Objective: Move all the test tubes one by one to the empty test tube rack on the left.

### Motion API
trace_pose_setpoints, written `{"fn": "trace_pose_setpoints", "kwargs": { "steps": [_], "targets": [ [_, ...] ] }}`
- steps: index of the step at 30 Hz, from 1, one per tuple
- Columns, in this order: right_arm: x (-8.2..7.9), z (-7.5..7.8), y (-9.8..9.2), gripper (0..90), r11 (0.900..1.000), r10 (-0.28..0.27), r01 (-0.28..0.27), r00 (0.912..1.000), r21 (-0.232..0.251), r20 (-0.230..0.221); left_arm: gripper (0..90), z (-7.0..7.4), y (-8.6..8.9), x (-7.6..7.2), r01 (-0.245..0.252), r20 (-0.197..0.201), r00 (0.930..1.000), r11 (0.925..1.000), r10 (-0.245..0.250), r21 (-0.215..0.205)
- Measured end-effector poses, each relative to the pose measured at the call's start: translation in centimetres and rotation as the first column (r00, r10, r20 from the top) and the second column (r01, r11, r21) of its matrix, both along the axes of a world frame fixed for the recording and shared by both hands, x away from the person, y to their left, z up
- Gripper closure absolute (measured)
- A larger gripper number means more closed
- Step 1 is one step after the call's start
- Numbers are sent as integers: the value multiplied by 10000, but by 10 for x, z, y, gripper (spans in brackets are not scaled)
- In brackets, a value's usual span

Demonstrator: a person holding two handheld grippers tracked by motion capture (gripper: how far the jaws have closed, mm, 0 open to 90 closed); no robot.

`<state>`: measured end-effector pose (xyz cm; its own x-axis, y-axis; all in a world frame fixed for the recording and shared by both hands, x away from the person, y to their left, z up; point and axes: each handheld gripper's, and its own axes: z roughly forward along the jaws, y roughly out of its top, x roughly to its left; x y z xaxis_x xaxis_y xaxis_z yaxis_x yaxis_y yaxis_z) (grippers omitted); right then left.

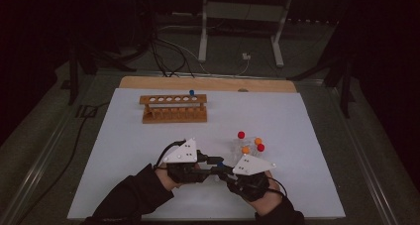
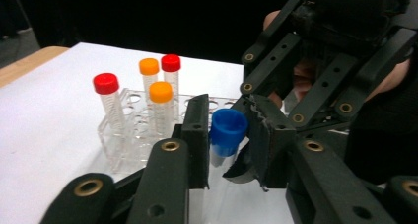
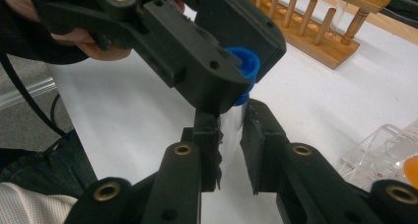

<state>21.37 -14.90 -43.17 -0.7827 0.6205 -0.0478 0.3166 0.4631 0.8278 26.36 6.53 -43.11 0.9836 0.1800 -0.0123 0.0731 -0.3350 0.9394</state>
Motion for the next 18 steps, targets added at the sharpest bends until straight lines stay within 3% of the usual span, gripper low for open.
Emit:
{"fn": "trace_pose_setpoints", "kwargs": {
  "steps": [14,18],
  "targets": [
    [1,0,0,755,9998,-161,161,9999,153,11,774,3,0,3,-106,197,9998,9999,103,135],
    [0,5,-5,669,9993,-219,215,9997,315,104,776,7,3,4,-245,362,9991,9996,240,144]
  ]
}}
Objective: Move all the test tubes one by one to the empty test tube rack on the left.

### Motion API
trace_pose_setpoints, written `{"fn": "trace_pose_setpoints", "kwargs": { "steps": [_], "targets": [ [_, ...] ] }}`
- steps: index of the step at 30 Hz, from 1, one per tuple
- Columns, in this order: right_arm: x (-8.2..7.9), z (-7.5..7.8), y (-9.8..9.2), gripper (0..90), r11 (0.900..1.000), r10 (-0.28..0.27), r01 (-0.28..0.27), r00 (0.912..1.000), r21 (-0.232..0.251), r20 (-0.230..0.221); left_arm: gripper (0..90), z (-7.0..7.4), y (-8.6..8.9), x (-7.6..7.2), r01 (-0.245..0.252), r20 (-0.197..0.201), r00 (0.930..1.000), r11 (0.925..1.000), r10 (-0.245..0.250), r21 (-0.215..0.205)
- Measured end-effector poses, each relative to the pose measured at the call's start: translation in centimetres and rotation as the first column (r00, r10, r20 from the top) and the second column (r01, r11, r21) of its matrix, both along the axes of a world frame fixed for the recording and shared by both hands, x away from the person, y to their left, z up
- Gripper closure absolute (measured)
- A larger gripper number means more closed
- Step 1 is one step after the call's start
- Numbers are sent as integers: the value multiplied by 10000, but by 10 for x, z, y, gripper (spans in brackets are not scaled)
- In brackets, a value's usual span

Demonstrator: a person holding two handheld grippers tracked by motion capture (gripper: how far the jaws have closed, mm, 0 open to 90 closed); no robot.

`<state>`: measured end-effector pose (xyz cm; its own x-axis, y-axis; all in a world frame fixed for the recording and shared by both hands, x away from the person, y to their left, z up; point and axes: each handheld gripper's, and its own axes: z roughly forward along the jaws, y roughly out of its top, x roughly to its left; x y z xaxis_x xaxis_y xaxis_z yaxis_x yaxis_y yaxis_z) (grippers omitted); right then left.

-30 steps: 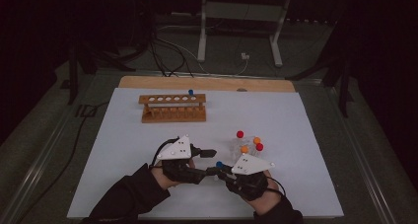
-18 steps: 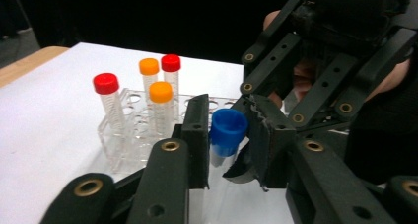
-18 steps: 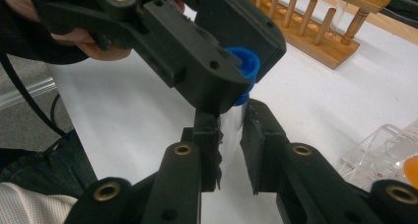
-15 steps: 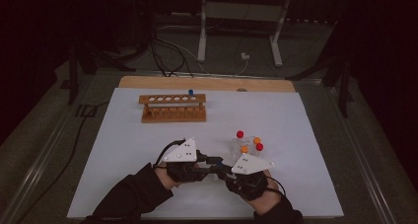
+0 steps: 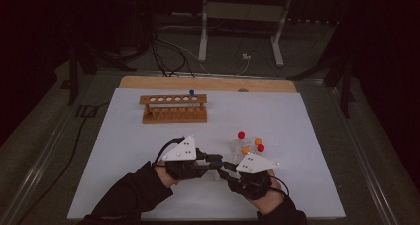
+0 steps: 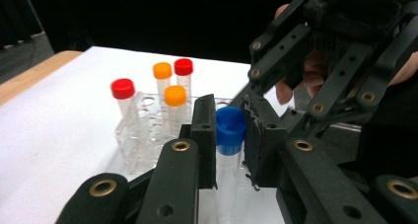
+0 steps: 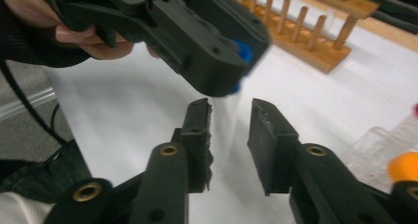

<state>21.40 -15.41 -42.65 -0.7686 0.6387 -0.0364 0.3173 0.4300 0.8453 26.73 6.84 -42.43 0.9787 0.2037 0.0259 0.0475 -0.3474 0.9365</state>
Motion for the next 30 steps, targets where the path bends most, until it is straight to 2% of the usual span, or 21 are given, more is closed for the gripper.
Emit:
{"fn": "trace_pose_setpoints", "kwargs": {
  "steps": [5,6,7,8,11,16,19,23,25,27,30],
  "targets": [
    [2,4,-6,583,9996,-211,209,9997,213,90,775,7,5,4,-170,8,9999,9999,170,-17],
    [3,5,-8,504,9991,-327,324,9994,287,83,776,8,7,5,-211,19,9998,9998,211,-3],
    [3,5,-8,504,9991,-327,324,9994,287,83,776,9,9,7,-228,-43,9997,9997,228,-23],
    [5,6,-11,462,9978,-436,436,9990,490,-8,776,10,11,9,-322,-25,9995,9995,322,-15],
    [6,6,-12,420,9965,-548,553,9985,624,-92,776,14,19,16,-592,-82,9982,9982,591,-90],
    [7,8,-16,399,9939,-654,667,9977,882,-177,776,20,29,27,-1082,-20,9941,9941,1082,-29],
    [7,9,-17,324,9923,-827,828,9966,924,-40,776,23,34,35,-1443,-4,9895,9895,1443,-43],
    [6,11,-17,140,9901,-1012,1008,9949,976,-17,776,26,40,44,-1837,-1,9830,9830,1837,-25],
    [6,11,-18,108,9899,-999,995,9950,1011,-16,776,30,43,49,-2048,207,9786,9788,2048,1],
    [7,11,-20,38,9897,-884,886,9961,1125,-62,776,35,45,53,-2226,265,9745,9749,2227,-84],
    [7,12,-20,8,9901,-795,800,9968,1149,-91,776,43,48,59,-2475,304,9682,9686,2481,-223]
  ]
}}
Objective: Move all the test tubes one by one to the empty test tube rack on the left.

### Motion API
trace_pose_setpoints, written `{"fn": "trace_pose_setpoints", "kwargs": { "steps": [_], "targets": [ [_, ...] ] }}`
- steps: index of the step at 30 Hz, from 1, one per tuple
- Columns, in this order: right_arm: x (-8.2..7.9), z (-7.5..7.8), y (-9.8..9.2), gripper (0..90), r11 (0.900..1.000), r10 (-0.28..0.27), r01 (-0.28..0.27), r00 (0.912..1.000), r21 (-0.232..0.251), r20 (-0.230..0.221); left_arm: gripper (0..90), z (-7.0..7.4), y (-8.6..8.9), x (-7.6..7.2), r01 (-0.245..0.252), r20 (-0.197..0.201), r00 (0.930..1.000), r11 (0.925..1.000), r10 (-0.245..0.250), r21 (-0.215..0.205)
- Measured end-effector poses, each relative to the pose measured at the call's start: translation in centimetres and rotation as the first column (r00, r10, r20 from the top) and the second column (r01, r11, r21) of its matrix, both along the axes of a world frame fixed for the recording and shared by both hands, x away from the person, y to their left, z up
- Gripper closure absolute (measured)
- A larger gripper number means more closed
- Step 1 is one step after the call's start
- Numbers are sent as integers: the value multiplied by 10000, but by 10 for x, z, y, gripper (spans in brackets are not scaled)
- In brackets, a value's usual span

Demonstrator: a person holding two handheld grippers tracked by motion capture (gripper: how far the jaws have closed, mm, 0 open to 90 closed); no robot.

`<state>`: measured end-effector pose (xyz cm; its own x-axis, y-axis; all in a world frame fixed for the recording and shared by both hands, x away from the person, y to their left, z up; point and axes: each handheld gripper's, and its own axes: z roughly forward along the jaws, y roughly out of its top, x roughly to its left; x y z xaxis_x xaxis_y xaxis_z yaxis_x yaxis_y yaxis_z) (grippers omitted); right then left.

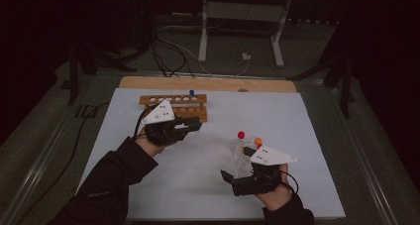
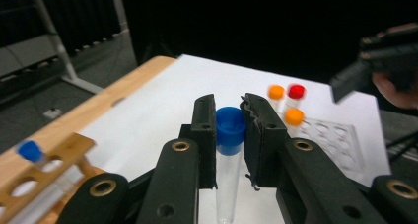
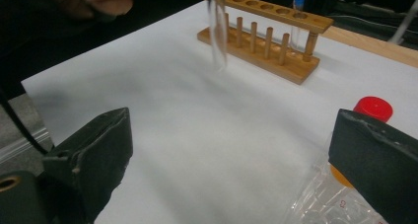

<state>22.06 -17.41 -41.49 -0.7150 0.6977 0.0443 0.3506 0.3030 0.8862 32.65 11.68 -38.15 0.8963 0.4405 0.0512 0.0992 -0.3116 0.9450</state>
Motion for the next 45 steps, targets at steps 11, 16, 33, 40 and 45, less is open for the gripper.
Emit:
{"fn": "trace_pose_setpoints", "kwargs": {
  "steps": [11,16,33,40,45],
  "targets": [
    [-2,3,-1,0,10000,-95,95,9995,15,301,776,19,5,32,-1126,373,9929,9935,1131,-153],
    [-3,4,-2,0,9998,-100,94,9994,193,321,776,25,5,50,-1747,541,9829,9841,1763,-315],
    [-4,6,-4,0,9997,67,-74,9994,215,336,775,14,13,115,-3782,628,9234,9255,3786,-194],
    [-4,3,-4,0,9995,169,-175,9996,272,220,775,-5,10,133,-4237,497,9044,9057,4238,-130],
    [-5,3,-4,0,9992,267,-274,9993,280,273,775,-21,7,142,-4432,256,8959,8963,4434,-144]
  ]
}}
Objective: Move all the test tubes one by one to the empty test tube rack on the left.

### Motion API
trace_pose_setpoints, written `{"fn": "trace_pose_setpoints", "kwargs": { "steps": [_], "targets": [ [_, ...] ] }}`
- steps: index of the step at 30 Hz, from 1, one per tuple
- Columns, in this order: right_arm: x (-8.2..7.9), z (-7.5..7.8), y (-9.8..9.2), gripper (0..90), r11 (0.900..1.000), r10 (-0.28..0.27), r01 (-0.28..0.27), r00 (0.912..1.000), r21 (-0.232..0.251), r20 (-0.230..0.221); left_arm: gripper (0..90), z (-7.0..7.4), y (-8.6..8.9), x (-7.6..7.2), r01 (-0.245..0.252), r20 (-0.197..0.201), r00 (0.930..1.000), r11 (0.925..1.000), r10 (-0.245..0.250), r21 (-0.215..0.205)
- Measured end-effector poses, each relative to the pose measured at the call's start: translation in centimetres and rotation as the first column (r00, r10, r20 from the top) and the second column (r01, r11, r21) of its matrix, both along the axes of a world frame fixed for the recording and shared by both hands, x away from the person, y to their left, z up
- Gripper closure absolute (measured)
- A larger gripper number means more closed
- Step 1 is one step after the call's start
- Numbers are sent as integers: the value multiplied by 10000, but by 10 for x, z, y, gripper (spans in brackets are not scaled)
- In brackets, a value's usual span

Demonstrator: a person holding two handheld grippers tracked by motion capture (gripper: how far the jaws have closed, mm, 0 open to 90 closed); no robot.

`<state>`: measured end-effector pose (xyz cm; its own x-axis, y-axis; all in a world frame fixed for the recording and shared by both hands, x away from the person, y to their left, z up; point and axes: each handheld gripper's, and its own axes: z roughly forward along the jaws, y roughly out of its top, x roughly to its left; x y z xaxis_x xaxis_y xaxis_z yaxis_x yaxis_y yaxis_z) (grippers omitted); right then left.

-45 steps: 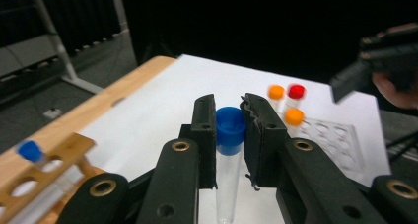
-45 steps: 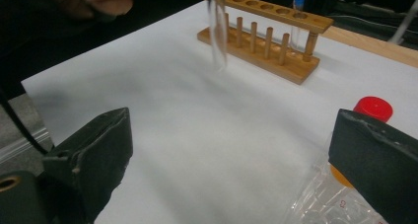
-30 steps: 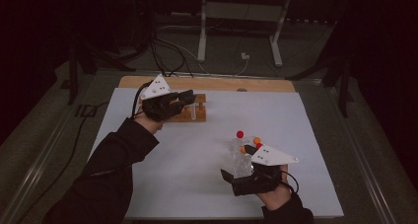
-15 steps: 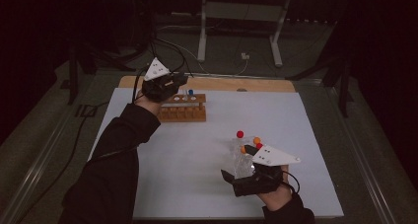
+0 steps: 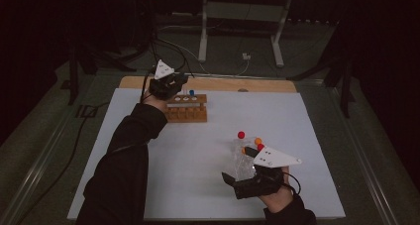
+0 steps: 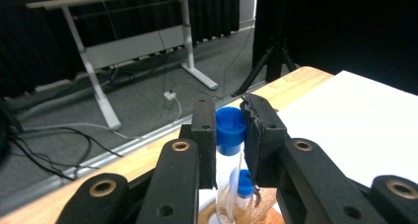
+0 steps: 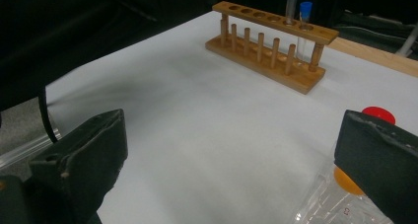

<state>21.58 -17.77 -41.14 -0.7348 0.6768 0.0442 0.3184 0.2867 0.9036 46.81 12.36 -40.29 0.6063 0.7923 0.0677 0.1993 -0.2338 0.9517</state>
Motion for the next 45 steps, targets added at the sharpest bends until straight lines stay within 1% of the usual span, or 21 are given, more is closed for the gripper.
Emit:
{"fn": "trace_pose_setpoints", "kwargs": {
  "steps": [1,2,4,5,10,13,15,17,18,19,20,22,23,25,28,30,34,36,39,42,45],
  "targets": [
    [0,0,0,0,10000,2,-2,10000,6,6,776,-3,-1,1,-46,47,10000,10000,46,27],
    [0,0,0,0,10000,-16,16,10000,30,3,776,-7,-2,2,-46,-79,10000,10000,45,-70],
    [1,0,0,0,9999,-15,16,10000,156,-54,775,-13,-5,3,-143,-84,9999,9999,143,25],
    [1,1,0,0,9999,16,-15,10000,157,-47,775,-16,-5,3,-150,-174,9997,9999,148,-85],
    [0,1,0,0,9999,50,-49,10000,158,-45,775,-25,-10,5,-234,-307,9992,9993,242,274],
    [0,1,-1,0,9998,26,-25,10000,189,-56,775,-32,-11,6,-331,-494,9982,9992,343,244],
    [0,1,-1,0,9998,51,-50,10000,174,-36,775,-36,-11,6,-369,-486,9981,9989,383,304],
    [0,1,-1,0,9995,137,-135,9999,269,-89,775,-40,-11,6,-405,-562,9975,9987,422,311],
    [-1,1,-1,0,9996,142,-140,9999,247,-85,775,-42,-11,6,-434,-610,9971,9988,449,246],
    [-1,1,-1,0,9996,161,-159,9998,232,-79,775,-44,-11,6,-409,-673,9968,9987,429,319],
    [-1,1,-1,0,9996,164,-162,9998,252,-68,775,-46,-11,6,-421,-616,9971,9986,441,329],
    [-1,1,-1,0,9995,175,-174,9998,254,-41,774,-46,-10,6,-445,-699,9965,9988,457,183],
    [-2,2,-1,0,9995,164,-163,9999,266,-43,775,-46,-10,6,-453,-719,9963,9987,468,225],
    [-2,2,-1,0,9993,188,-186,9998,309,-68,775,-48,-12,6,-420,-728,9963,9974,461,579],
    [-2,2,0,0,9992,249,-247,9997,301,-61,774,-52,-13,7,-414,-924,9946,9966,479,711],
    [-2,2,-1,0,9993,230,-227,9997,311,-71,773,-54,-13,8,-420,-993,9939,9973,479,607],
    [-2,2,-1,0,9992,229,-226,9997,315,-85,773,-54,-13,9,-432,-1038,9934,9976,485,533],
    [-2,2,-1,0,9993,222,-220,9997,302,-79,773,-55,-13,8,-442,-966,9941,9973,498,589],
    [-2,2,-1,0,9993,224,-222,9997,294,-86,771,-55,-13,7,-469,-994,9937,9973,524,572],
    [-2,3,-1,0,9993,225,-222,9997,298,-75,770,-54,-13,7,-464,-1075,9928,9969,530,634],
    [-2,4,-2,0,9992,230,-227,9997,334,-75,765,-53,-13,8,-437,-1251,9908,9971,513,626]
  ]
}}
